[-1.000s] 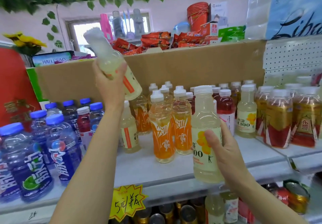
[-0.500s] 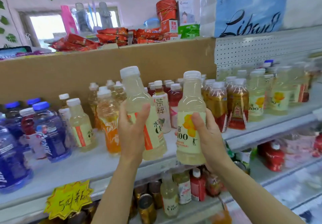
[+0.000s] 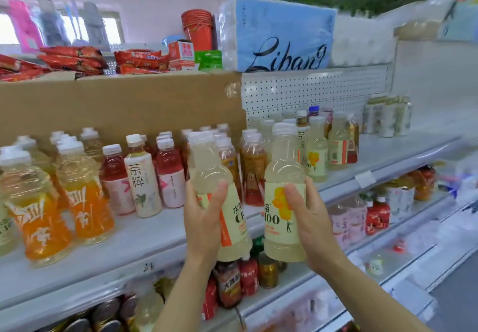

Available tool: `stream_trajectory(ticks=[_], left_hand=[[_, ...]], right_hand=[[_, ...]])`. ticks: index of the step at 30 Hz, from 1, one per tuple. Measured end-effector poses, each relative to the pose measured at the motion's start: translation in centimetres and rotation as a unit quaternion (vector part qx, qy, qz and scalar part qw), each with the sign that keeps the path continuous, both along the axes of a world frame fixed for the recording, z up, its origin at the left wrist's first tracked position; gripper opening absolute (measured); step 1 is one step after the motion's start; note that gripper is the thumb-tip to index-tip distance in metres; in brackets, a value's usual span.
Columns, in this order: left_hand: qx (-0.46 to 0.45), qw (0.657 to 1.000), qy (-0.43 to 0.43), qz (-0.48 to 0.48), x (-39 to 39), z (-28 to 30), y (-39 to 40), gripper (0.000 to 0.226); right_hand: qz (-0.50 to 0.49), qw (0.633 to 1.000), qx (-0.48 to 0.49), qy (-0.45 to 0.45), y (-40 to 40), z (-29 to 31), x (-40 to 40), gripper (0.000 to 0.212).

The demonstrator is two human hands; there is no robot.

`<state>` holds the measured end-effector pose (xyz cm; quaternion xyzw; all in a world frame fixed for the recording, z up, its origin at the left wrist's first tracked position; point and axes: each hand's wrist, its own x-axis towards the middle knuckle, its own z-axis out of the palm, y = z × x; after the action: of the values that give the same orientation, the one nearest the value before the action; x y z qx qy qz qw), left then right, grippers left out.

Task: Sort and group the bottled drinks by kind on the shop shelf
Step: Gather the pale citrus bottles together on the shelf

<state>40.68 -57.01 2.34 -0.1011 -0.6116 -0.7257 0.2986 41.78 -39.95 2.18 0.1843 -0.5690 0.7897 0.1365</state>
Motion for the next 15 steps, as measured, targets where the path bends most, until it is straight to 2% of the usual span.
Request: stream_trajectory(ticks=[8,15], left_hand=[[-0.005,1.0,-0.015,0.027,-3.2,-2.3,7.1,0.062],[-0.018,0.997,0.043,0.06,-7.5,-1.9,10.1,0.072]], right_hand=[[-0.045,0.999,0.001,-0.005,7.5,-1.5,-3.3,0.036],[-0.111,0.993,0.012,0.028,10.3,-2.3,-8.6,0.041]])
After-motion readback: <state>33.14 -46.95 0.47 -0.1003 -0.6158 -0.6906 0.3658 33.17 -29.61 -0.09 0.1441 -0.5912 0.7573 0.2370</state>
